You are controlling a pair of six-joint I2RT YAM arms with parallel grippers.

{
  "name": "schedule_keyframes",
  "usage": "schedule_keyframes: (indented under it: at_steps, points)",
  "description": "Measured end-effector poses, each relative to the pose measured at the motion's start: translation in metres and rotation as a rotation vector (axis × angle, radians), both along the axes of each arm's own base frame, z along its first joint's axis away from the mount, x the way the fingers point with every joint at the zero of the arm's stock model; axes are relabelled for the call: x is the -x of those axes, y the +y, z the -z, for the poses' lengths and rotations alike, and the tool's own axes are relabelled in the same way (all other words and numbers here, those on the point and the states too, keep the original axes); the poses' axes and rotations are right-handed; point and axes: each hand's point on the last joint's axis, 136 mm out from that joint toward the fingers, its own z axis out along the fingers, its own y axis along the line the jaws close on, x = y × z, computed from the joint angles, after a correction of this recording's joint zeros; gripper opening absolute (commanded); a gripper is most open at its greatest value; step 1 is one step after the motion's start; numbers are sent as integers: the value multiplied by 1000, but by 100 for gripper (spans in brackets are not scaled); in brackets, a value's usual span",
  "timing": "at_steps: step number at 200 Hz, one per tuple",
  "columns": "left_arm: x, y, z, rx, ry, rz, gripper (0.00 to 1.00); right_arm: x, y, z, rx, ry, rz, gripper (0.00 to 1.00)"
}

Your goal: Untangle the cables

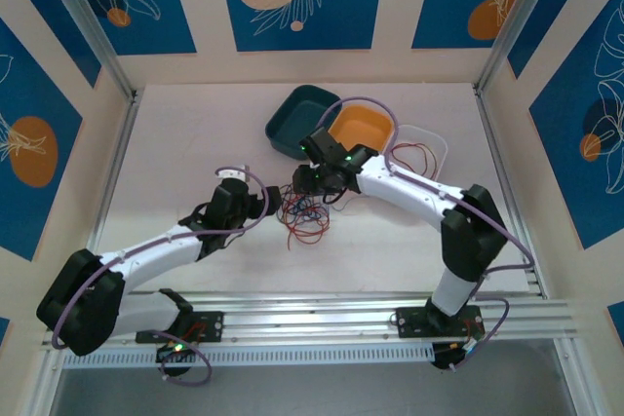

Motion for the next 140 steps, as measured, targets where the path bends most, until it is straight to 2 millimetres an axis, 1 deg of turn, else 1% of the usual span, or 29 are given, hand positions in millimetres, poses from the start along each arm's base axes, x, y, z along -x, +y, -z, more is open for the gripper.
schedule_keyframes:
  at_steps: [29, 89, 140]
  points:
    - [1, 1, 2, -5, 6, -1, 100, -4, 8, 11, 2, 17, -8, 37]
    - [1, 1, 2, -6, 6, -1, 100, -12, 21, 17, -19, 20, -20, 30]
    - [0, 2, 1, -9, 3, -7, 100, -9, 25, 30, -6, 44, -30, 27]
